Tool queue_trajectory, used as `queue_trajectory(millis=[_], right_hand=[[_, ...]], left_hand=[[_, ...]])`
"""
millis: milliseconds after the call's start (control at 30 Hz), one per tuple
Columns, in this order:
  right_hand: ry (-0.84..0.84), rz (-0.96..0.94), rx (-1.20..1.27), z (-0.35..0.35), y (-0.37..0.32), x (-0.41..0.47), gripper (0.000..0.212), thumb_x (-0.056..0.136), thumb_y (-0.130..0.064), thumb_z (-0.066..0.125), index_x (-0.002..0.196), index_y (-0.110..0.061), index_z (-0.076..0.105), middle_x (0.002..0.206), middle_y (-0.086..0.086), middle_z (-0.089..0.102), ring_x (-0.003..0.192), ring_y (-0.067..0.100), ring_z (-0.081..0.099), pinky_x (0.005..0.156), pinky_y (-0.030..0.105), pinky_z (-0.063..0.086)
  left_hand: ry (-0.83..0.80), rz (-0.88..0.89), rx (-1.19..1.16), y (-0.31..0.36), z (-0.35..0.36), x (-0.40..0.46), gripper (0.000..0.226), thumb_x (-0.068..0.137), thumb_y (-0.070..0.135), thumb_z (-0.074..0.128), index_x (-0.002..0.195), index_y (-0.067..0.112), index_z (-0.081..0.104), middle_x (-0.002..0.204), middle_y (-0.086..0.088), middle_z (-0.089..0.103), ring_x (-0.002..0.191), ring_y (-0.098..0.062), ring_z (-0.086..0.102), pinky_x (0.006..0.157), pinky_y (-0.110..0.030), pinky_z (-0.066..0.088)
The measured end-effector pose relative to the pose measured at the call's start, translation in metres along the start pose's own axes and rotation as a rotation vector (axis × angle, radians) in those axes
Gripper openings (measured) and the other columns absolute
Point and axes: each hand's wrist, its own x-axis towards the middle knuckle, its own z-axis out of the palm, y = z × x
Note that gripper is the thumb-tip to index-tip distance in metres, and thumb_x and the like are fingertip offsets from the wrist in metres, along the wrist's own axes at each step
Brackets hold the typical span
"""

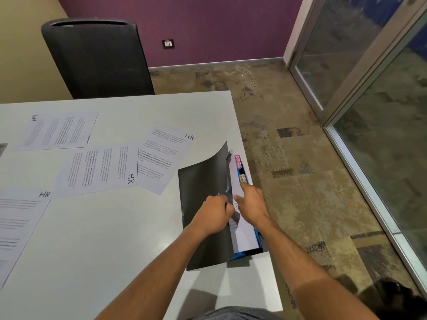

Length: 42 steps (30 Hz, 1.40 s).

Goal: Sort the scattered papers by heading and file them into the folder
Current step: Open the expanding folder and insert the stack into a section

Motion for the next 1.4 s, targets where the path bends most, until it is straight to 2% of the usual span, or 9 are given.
queue_trajectory(millis=[133, 433, 600, 767, 900, 1067, 1267, 1333, 1400], right_hand=[[-0.029, 0.053, 0.006, 0.011, -0.004, 0.001, 0.022, 0.097, -0.009, 0.059, 0.118, -0.002, 0.057, 0.132, 0.019, 0.057, 0.123, 0.032, 0.055, 0.099, 0.04, 0.049], [-0.083, 0.114, 0.023, 0.024, -0.007, 0.008, 0.047, 0.098, -0.007, 0.055, 0.143, -0.009, 0.044, 0.144, 0.014, 0.047, 0.134, 0.03, 0.045, 0.105, 0.04, 0.044], [0.016, 0.137, 0.136, 0.026, 0.003, 0.005, 0.029, 0.099, -0.02, 0.056, 0.125, -0.007, 0.059, 0.121, 0.013, 0.061, 0.112, 0.025, 0.059, 0.1, 0.042, 0.052], [0.258, 0.218, 0.181, 0.015, 0.037, 0.0, 0.025, 0.101, -0.012, 0.051, 0.121, -0.006, 0.064, 0.118, 0.013, 0.068, 0.106, 0.026, 0.065, 0.088, 0.032, 0.054], [0.146, 0.24, 0.182, 0.011, 0.06, 0.001, 0.024, 0.099, -0.009, 0.054, 0.12, -0.005, 0.064, 0.109, 0.007, 0.067, 0.091, 0.014, 0.06, 0.068, 0.01, 0.042], [-0.002, 0.226, 0.296, 0.026, 0.071, 0.002, 0.013, 0.099, -0.017, 0.056, 0.1, -0.011, 0.068, 0.093, 0.004, 0.068, 0.088, 0.02, 0.065, 0.076, 0.031, 0.054], [0.051, 0.309, 0.392, 0.043, 0.084, 0.001, 0.033, 0.098, -0.04, 0.053, 0.071, -0.025, 0.064, 0.063, 0.001, 0.063, 0.06, 0.021, 0.057, 0.061, 0.044, 0.054], [0.045, 0.323, 0.388, 0.047, 0.089, 0.002, 0.025, 0.09, -0.045, 0.056, 0.07, -0.035, 0.066, 0.062, -0.005, 0.066, 0.061, 0.019, 0.061, 0.065, 0.044, 0.055], [0.019, 0.325, 0.372, 0.05, 0.093, 0.004, 0.013, 0.086, -0.032, 0.063, 0.075, -0.037, 0.068, 0.069, -0.005, 0.073, 0.069, 0.021, 0.068, 0.073, 0.047, 0.059]], left_hand=[[-0.004, 0.006, -0.023, 0.001, 0.0, 0.001, 0.024, 0.101, 0.023, 0.043, 0.083, 0.014, 0.056, 0.066, 0.005, 0.051, 0.056, -0.012, 0.054, 0.056, -0.013, 0.04], [-0.023, -0.004, -0.043, -0.004, 0.001, 0.004, 0.021, 0.101, 0.025, 0.043, 0.088, 0.014, 0.056, 0.07, 0.005, 0.054, 0.058, -0.012, 0.056, 0.058, -0.012, 0.043], [-0.02, -0.017, -0.068, -0.006, 0.01, 0.008, 0.022, 0.101, 0.022, 0.042, 0.085, 0.013, 0.055, 0.069, 0.004, 0.052, 0.059, -0.012, 0.055, 0.059, -0.012, 0.044], [-0.047, -0.066, -0.115, -0.012, 0.026, 0.013, 0.025, 0.102, 0.033, 0.045, 0.102, 0.012, 0.058, 0.104, -0.005, 0.066, 0.083, -0.02, 0.067, 0.073, -0.021, 0.056], [-0.064, -0.088, -0.103, -0.01, 0.034, 0.019, 0.023, 0.102, 0.031, 0.045, 0.099, 0.011, 0.056, 0.103, -0.008, 0.065, 0.086, -0.02, 0.067, 0.08, -0.026, 0.057], [-0.021, -0.11, -0.029, -0.004, 0.05, 0.032, 0.019, 0.098, 0.018, 0.044, 0.083, 0.009, 0.052, 0.074, -0.005, 0.053, 0.058, -0.012, 0.046, 0.053, -0.015, 0.035], [-0.071, -0.124, 0.056, -0.001, 0.076, 0.042, 0.028, 0.097, 0.023, 0.043, 0.107, 0.004, 0.06, 0.107, -0.018, 0.063, 0.089, -0.032, 0.062, 0.078, -0.04, 0.05], [-0.098, -0.106, 0.11, -0.001, 0.081, 0.042, 0.027, 0.096, 0.02, 0.042, 0.108, 0.005, 0.061, 0.108, -0.019, 0.064, 0.094, -0.038, 0.062, 0.08, -0.043, 0.05], [-0.121, -0.082, 0.149, -0.003, 0.085, 0.04, 0.026, 0.095, 0.016, 0.042, 0.111, 0.005, 0.06, 0.111, -0.018, 0.063, 0.098, -0.039, 0.062, 0.081, -0.043, 0.049]])
